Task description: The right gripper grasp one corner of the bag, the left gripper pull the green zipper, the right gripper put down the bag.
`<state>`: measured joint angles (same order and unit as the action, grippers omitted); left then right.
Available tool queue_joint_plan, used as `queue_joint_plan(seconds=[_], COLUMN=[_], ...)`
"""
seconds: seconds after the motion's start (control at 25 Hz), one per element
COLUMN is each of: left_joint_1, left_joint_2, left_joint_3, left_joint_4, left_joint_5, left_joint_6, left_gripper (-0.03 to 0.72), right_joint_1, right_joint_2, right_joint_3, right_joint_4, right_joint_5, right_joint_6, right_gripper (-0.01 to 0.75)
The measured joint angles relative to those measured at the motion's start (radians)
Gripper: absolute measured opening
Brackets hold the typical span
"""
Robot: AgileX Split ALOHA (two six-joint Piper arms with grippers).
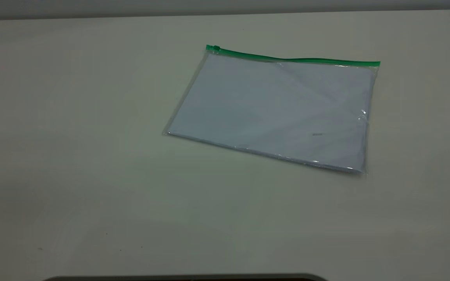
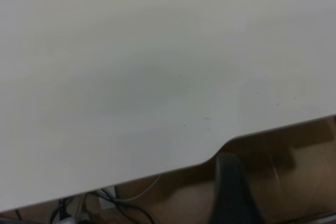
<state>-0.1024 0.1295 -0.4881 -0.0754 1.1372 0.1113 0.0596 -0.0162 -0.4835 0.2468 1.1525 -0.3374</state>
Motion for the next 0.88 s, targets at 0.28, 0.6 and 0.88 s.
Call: queue_joint_plan(seconds=[0.28, 0.6, 0.88], left_joint_1=[0.000, 0.085, 0.136], left_joint_2=[0.000, -0.030, -0.147], left_joint_3=[0.000, 0.000, 0.000], left_joint_4=[-0.002, -0.003, -0.003], left_joint_5=[0.000, 0.000, 0.001], left_joint_6=[0.001, 0.003, 0.005], left_gripper=[0.555, 0.555, 0.555], right_joint_1=[0.000, 0.000, 0.000], right_joint_2=[0.000, 0.000, 0.000], right_joint_3=[0.000, 0.000, 0.000], right_joint_4=[0.000, 0.000, 0.000], right_joint_5=[0.000, -0.001, -0.001], right_joint_6=[0.000, 0.000, 0.000], right_gripper=[0.557, 0.557, 0.556])
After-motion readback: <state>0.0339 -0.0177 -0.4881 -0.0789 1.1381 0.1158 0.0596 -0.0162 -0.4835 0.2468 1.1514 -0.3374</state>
